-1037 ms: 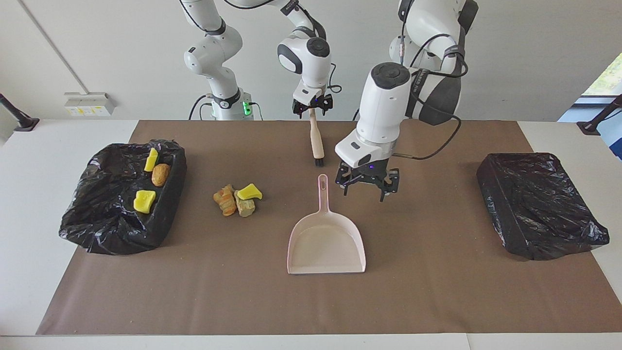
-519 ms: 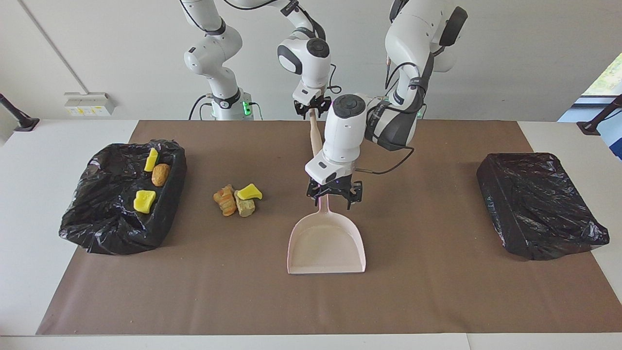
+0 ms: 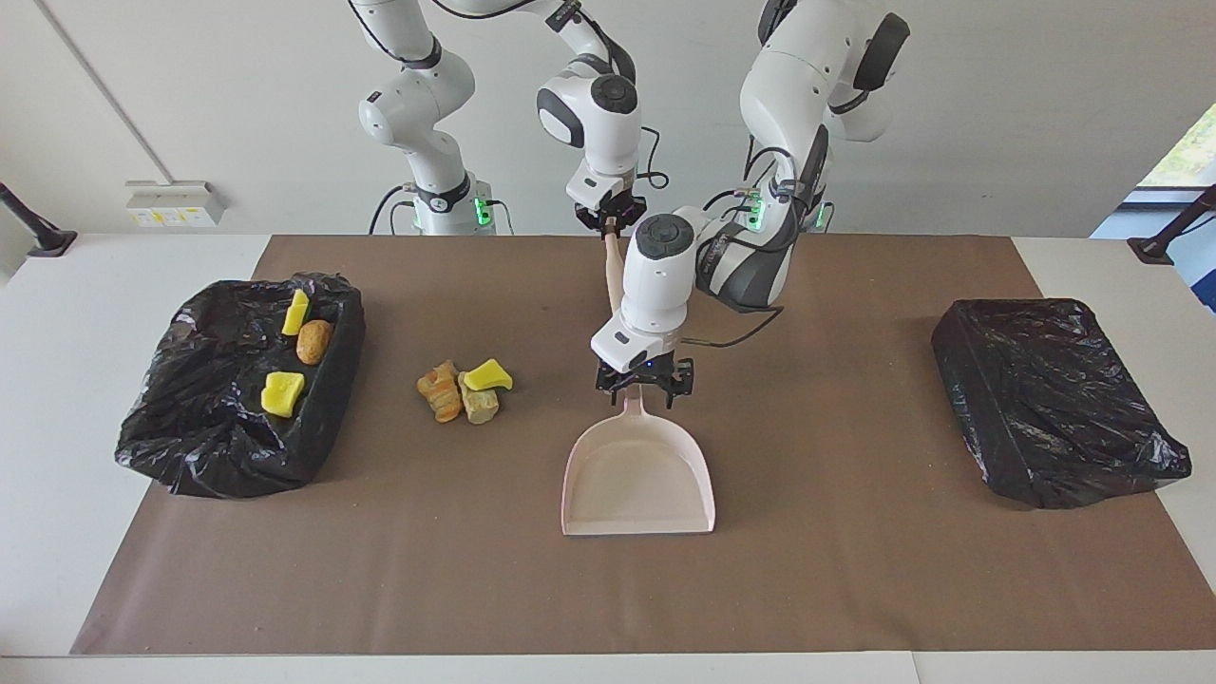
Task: Sweep and dump trash in bin
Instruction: 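Grasp the dustpan handle with the left gripper while the right gripper withdraws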
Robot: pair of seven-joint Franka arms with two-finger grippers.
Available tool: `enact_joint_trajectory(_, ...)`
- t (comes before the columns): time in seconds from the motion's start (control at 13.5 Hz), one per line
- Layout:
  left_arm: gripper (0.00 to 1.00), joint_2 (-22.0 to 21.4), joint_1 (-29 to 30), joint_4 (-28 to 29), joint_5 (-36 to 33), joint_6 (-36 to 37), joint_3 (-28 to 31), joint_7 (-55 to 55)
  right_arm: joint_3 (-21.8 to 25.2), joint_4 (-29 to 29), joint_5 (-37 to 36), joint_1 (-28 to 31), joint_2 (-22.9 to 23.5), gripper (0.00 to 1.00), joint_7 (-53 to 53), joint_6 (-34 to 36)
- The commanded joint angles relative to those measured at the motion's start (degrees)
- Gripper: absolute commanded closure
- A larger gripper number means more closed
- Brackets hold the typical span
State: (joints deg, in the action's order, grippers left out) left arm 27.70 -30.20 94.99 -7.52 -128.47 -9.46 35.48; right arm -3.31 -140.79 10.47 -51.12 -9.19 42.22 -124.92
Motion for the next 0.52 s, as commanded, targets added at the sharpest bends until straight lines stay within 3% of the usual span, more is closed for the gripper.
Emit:
enact_joint_trajectory(0.0, 0.32, -3.0, -1.44, 3.71, -0.83, -2.82, 0.85, 1.61, 0.15, -0.54, 0.34, 5.21, -6.79, 1.0, -3.71, 7.64)
enact_joint_trajectory(0.07, 0.44, -2.83, -1.53, 3.62, -0.83, -3.53, 0.85, 1.61, 0.06, -0.71, 0.25, 7.94, -8.38, 1.0, -5.73, 9.41)
enact_joint_trajectory(0.22, 0.88, -2.74, -1.53, 2.84, -1.71, -4.06, 1.02, 1.26, 0.24, -0.63, -0.62, 11.9, -8.83, 1.0, -7.33, 12.75)
enact_joint_trajectory(0.3, 1.0, -2.74, -1.35, 1.96, -2.67, -3.8, 1.02, 0.83, 0.15, -0.54, -1.93, 14.79, -9.18, 1.0, -8.72, 14.16)
enact_joint_trajectory(0.44, 1.0, -2.74, -1.18, 1.77, -5.21, -3.89, 1.02, 0.39, 0.15, 0.16, -3.08, 21.03, -9.36, 1.0, -12.94, 14.27)
